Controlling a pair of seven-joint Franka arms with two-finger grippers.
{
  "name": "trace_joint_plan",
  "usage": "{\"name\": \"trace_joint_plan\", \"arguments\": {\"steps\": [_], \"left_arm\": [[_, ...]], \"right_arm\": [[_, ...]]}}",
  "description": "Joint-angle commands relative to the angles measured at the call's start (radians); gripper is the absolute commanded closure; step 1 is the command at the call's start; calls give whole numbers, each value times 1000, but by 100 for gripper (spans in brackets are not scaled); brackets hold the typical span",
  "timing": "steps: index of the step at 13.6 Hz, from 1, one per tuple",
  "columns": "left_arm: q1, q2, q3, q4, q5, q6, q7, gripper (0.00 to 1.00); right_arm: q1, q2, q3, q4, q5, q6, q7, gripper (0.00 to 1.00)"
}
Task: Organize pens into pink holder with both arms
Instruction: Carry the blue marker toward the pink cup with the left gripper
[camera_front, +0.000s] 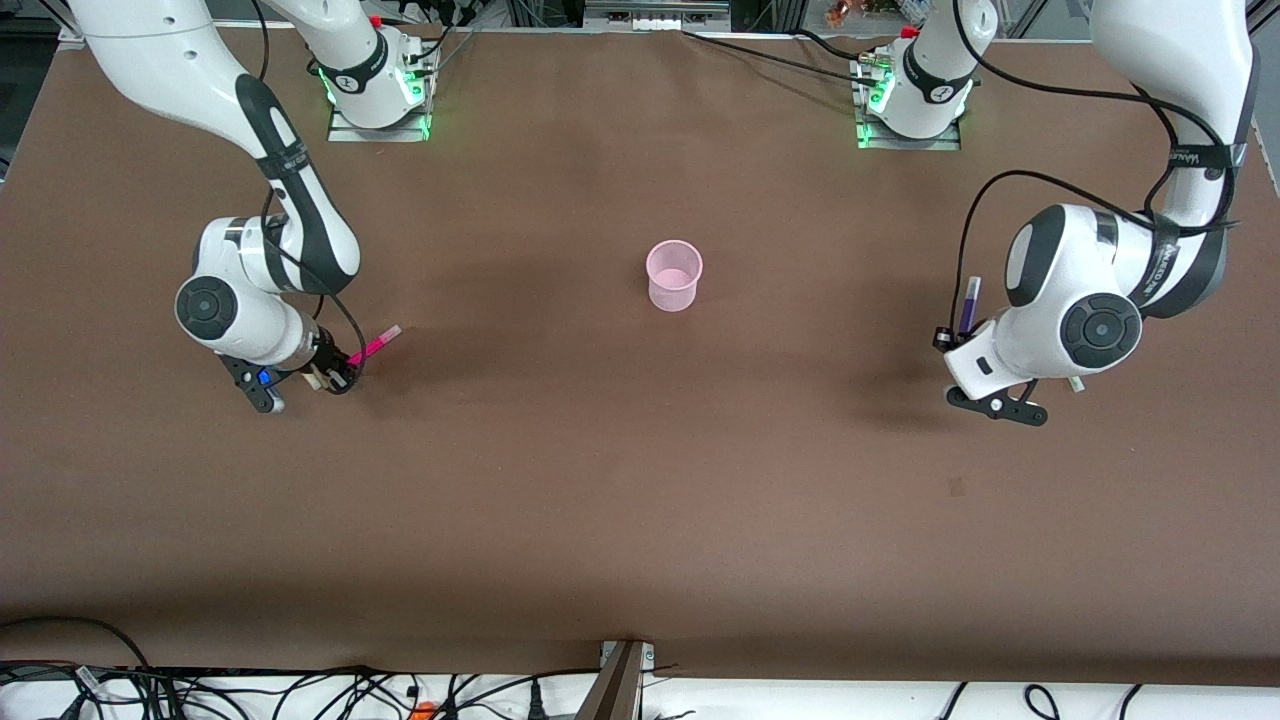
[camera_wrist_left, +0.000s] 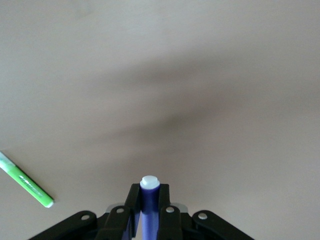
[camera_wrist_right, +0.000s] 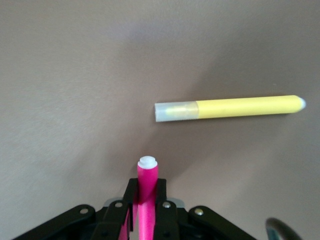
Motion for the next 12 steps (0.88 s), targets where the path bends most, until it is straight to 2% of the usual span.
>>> {"name": "trace_joint_plan", "arguments": {"steps": [1,3,4,6,8,12], "left_arm": [[-3,16,-102,133,-105,-123,21,100],[-8,36,-193,155,-139,-112,204,100],[-8,45,-216,157,-180,-105,263,100],[-16,47,-228,155,-362,-80,408,100],[-52,59,-250,155,-481,-10,656,100],[-112,116,-267,132,-763,113,1019,100]], "right_arm": [[2,-83,3,63,-3,-165,-18,100],[4,-106,8,143,-3,-283,-15,100],[5,-105,8,192,-5,-343,-15,100],[13,-103,8,243,-5,-423,-15,100],[13,-103,8,257,-6,-434,-15,100],[16,-102,6,270,-27,-444,-20,100]]}}
